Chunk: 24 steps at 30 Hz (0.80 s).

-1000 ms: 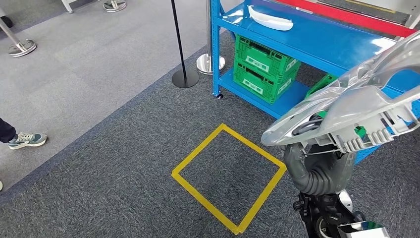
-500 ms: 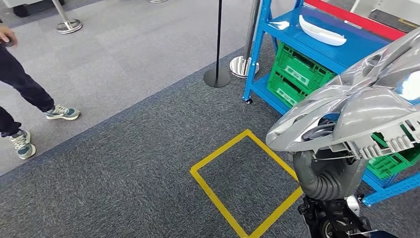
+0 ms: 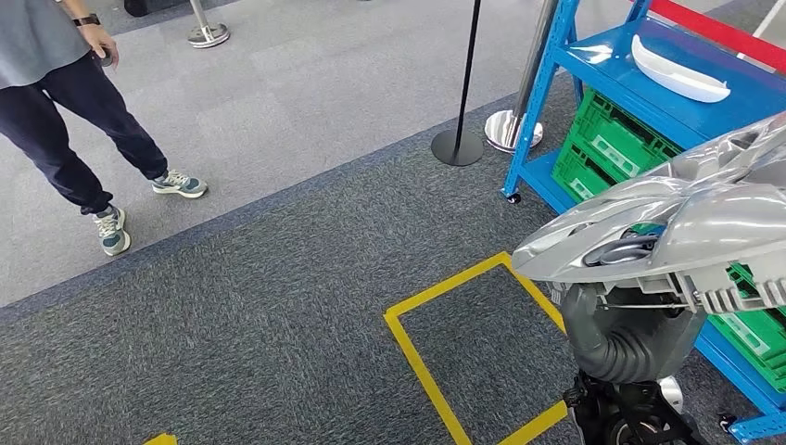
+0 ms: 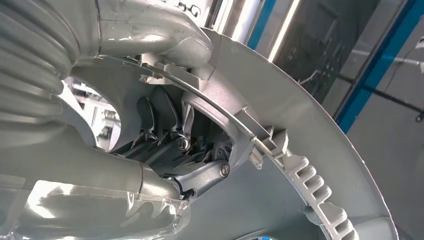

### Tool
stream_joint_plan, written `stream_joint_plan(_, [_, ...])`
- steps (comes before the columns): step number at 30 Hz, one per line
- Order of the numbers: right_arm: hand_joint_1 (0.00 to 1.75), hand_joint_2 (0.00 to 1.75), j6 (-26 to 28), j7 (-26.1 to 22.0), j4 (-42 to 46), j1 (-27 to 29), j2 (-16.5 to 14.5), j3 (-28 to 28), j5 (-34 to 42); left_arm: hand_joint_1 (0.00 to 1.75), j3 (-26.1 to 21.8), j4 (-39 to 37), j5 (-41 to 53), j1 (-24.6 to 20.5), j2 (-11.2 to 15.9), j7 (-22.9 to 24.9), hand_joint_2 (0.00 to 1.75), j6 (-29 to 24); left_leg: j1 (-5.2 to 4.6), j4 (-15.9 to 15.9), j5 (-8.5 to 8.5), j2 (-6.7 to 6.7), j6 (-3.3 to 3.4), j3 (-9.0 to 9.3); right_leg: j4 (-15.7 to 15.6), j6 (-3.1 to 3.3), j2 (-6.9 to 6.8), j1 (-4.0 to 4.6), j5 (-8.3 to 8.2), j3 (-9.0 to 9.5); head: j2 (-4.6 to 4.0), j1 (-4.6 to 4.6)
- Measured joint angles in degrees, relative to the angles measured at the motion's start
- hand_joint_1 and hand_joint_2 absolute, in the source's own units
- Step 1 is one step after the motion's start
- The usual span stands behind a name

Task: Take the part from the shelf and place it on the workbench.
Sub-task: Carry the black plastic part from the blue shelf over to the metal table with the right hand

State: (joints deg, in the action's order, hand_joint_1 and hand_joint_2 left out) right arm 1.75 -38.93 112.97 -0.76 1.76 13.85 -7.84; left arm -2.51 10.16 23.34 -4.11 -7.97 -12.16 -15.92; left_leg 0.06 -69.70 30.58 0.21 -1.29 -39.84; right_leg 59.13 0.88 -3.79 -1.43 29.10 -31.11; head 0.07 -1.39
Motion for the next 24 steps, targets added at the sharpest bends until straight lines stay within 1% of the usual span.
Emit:
stream_joint_plan(1, [1.75, 1.75, -0.02, -0.04, 0.15, 0.04, -0.05, -0.03, 0.04, 0.0, 0.0, 0.0, 0.02, 0.05, 0.01, 0.09, 1.75, -0.01, -0.14, 4.28, -1.74, 1.28, 0.23, 2.34, -0.01, -0.09, -0.53, 0.02, 0.1, 0.14, 0.0, -0.02])
stream_joint_plan(2, [1.75, 1.75, -0.07, -0.1, 0.33, 0.06, -0.1, -0.08, 0.1, 0.0, 0.0, 0.0, 0.03, 0.06, 0.02, 0.16, 1.75, -0.04, -0.47, 8.14, -2.91, 2.77, 0.53, 4.39, 0.03, -0.29, -1.03, 0.18, 0.25, 0.22, 0.0, -0.05])
stream_joint_plan(3, [1.75, 1.75, -0.13, -0.15, 0.48, 0.06, -0.14, -0.14, 0.15, 0.0, 0.0, 0.0, 0.05, 0.05, 0.03, 0.19, 1.75, -0.09, -0.79, 10.73, -3.5, 3.93, 0.85, 5.7, 0.03, -0.53, -1.54, 0.32, 0.38, 0.3, 0.0, -0.06])
stream_joint_plan(4, [1.75, 1.75, -0.22, -0.19, 0.6, 0.06, -0.18, -0.21, 0.2, 0.0, 0.0, 0.0, 0.07, 0.04, 0.07, 0.21, 1.75, -0.16, -1.11, 11.99, -3.56, 4.65, 1.14, 6.2, -0.03, -0.8, -2.1, 0.44, 0.48, 0.38, 0.0, -0.07])
stream_joint_plan(5, [1.75, 1.75, -0.32, -0.21, 0.64, 0.05, -0.2, -0.27, 0.26, 0.0, 0.0, -0.01, 0.08, 0.05, 0.11, 0.24, 1.75, -0.22, -1.34, 12.24, -3.48, 4.28, 1.41, 6.13, -0.16, -1.09, -2.74, 0.53, 0.55, 0.51, 0.0, -0.08])
stream_joint_plan(6, [1.75, 1.75, -0.39, -0.21, 0.67, 0.03, -0.25, -0.31, 0.31, 0.0, -0.01, -0.01, 0.09, 0.12, 0.16, 0.27, 1.75, -0.26, -1.28, 12.39, -3.64, 3.45, 1.73, 6.21, -0.32, -1.38, -3.35, 0.47, 0.63, 0.7, 0.0, -0.07])
stream_joint_plan(7, [1.75, 1.75, -0.45, -0.21, 0.69, 0.01, -0.27, -0.36, 0.36, 0.0, -0.01, -0.02, 0.09, 0.24, 0.2, 0.31, 1.75, -0.28, -1.15, 12.61, -3.85, 2.7, 2.07, 6.38, -0.11, -1.66, -3.1, 0.38, 0.96, 0.8, 0.0, -0.03])
stream_joint_plan(8, [1.75, 1.75, -0.48, -0.21, 0.75, -0.02, -0.29, -0.43, 0.42, 0.0, -0.02, -0.02, 0.1, 0.31, 0.21, 0.36, 1.75, -0.28, -0.95, 12.83, -4.07, 1.93, 2.42, 6.61, 1.04, -1.89, -1.99, 0.31, 1.83, 0.47, 0.0, 0.07])
stream_joint_plan(9, [1.75, 1.75, -0.49, -0.22, 0.81, -0.03, -0.29, -0.52, 0.45, 0.0, -0.02, -0.02, 0.11, 0.34, 0.18, 0.39, 1.75, -0.28, -0.73, 13.02, -4.27, 1.15, 2.72, 6.85, 3.49, -2.07, -0.33, 0.25, 3.28, -0.52, 0.0, 0.27])
stream_joint_plan(10, [1.75, 1.75, -0.5, -0.22, 0.85, -0.03, -0.26, -0.64, 0.48, 0.0, -0.01, -0.02, 0.14, 0.35, 0.11, 0.42, 1.75, -0.27, -0.62, 13.07, -4.35, 0.37, 2.88, 6.85, 7.12, -2.15, 1.53, 0.22, 5.06, -2.16, 0.0, 0.49])
stream_joint_plan(11, [1.75, 1.75, -0.51, -0.23, 0.89, 0.0, -0.24, -0.74, 0.5, 0.0, -0.01, -0.02, 0.16, 0.34, 0.07, 0.43, 1.75, -0.25, -0.59, 13.06, -4.38, -0.46, 2.98, 6.84, 11.27, -2.19, 2.74, 0.25, 6.78, -4.18, 0.0, 0.65])
stream_joint_plan(12, [1.75, 1.75, -0.51, -0.23, 0.89, 0.03, -0.2, -0.83, 0.52, 0.0, 0.0, -0.02, 0.18, 0.35, 0.02, 0.44, 1.75, -0.22, -0.59, 13.05, -4.39, -1.3, 3.02, 6.84, 14.72, -2.22, 3.27, 0.28, 7.81, -6.05, 0.0, 0.76])
stream_joint_plan(13, [1.75, 1.75, -0.51, -0.22, 0.89, 0.05, -0.18, -0.89, 0.56, 0.0, -0.01, -0.02, 0.2, 0.38, 0.01, 0.46, 1.75, -0.21, -0.59, 13.03, -4.39, -2.18, 3.03, 6.87, 16.35, -2.19, 3.45, 0.3, 7.75, -7.13, 0.0, 0.78])
stream_joint_plan(14, [1.75, 1.75, -0.52, -0.22, 0.89, 0.05, -0.18, -0.93, 0.59, 0.0, -0.01, -0.02, 0.21, 0.4, 0.01, 0.48, 1.75, -0.21, -0.57, 12.97, -4.38, -3.08, 3.02, 6.93, 15.6, -2.13, 3.56, 0.29, 6.53, -7.13, 0.0, 0.77])
stream_joint_plan(15, [1.75, 1.75, -0.52, -0.21, 0.9, 0.04, -0.19, -0.98, 0.62, 0.0, -0.01, -0.02, 0.26, 0.41, 0.01, 0.49, 1.75, -0.21, -0.51, 12.85, -4.34, -3.99, 2.95, 6.99, 12.65, -2.07, 3.84, 0.23, 4.43, -6.08, 0.0, 0.78])
stream_joint_plan(16, [1.75, 1.75, -0.51, -0.21, 0.9, 0.03, -0.19, -1.04, 0.62, 0.0, -0.01, -0.02, 0.33, 0.41, -0.01, 0.52, 1.75, -0.2, -0.44, 12.64, -4.24, -4.86, 2.8, 6.96, 8.41, -2.06, 4.78, 0.07, 2.14, -4.41, 0.0, 0.82])
stream_joint_plan(17, [1.75, 1.75, -0.52, -0.21, 0.91, 0.02, -0.2, -1.13, 0.62, 0.0, 0.0, -0.02, 0.42, 0.36, -0.02, 0.56, 1.75, -0.19, -0.46, 12.27, -4.11, -5.65, 2.57, 6.76, 4.62, -2.15, 6.2, -0.13, 0.52, -2.92, 0.0, 0.86])
stream_joint_plan(18, [1.75, 1.75, -0.52, -0.19, 0.92, 0.02, -0.21, -1.24, 0.65, 0.0, 0.01, -0.02, 0.49, 0.3, -0.03, 0.61, 1.75, -0.19, -0.46, 11.94, -4.03, -6.34, 2.28, 6.42, 2.12, -2.17, 7.34, -0.28, -0.42, -1.9, 0.0, 0.91])
stream_joint_plan(19, [1.75, 1.75, -0.52, -0.17, 0.93, 0.03, -0.21, -1.36, 0.68, 0.0, 0.01, -0.02, 0.55, 0.26, -0.02, 0.66, 1.75, -0.17, -0.44, 11.73, -4.04, -6.94, 1.95, 6.01, 0.98, -2.11, 8.19, -0.33, -0.66, -1.51, 0.0, 0.89])
stream_joint_plan(20, [1.75, 1.75, -0.52, -0.15, 0.94, 0.05, -0.23, -1.44, 0.72, 0.0, 0.02, -0.02, 0.6, 0.22, 0.0, 0.69, 1.75, -0.14, -0.38, 11.66, -4.16, -7.49, 1.63, 5.67, 0.95, -1.93, 8.23, -0.23, -0.58, -1.54, 0.0, 0.87])
stream_joint_plan(21, [1.75, 1.75, -0.52, -0.14, 0.96, 0.05, -0.3, -1.5, 0.75, 0.0, 0.03, -0.02, 0.65, 0.22, 0.03, 0.72, 1.75, -0.1, -0.25, 11.75, -4.31, -8.07, 1.31, 5.45, 0.97, -1.62, 7.57, -0.19, -0.7, -1.54, 0.0, 0.82])
stream_joint_plan(22, [1.75, 1.75, -0.52, -0.14, 0.99, 0.04, -0.38, -1.54, 0.76, 0.0, 0.04, -0.02, 0.73, 0.23, 0.05, 0.75, 1.75, -0.05, -0.22, 11.63, -4.25, -7.85, 1.03, 5.29, 0.88, -1.32, 6.93, -0.18, -0.79, -1.49, 0.0, 0.78])
stream_joint_plan(23, [1.75, 1.75, -0.52, -0.15, 1.04, 0.05, -0.51, -1.55, 0.76, 0.0, 0.06, -0.02, 0.85, 0.21, 0.05, 0.79, 1.75, -0.02, -0.27, 10.88, -3.75, -6.78, 0.76, 4.91, 0.76, -0.96, 6.22, -0.21, -0.86, -1.39, 0.0, 0.58])
stream_joint_plan(24, [1.75, 1.75, -0.52, -0.17, 1.11, 0.09, -0.64, -1.58, 0.76, 0.0, 0.07, -0.01, 0.96, 0.17, 0.05, 0.85, 1.75, 0.0, -0.34, 9.02, -2.6, -5.11, 0.55, 4.02, 0.64, -0.64, 5.45, -0.24, -0.88, -1.28, 0.0, 0.32])
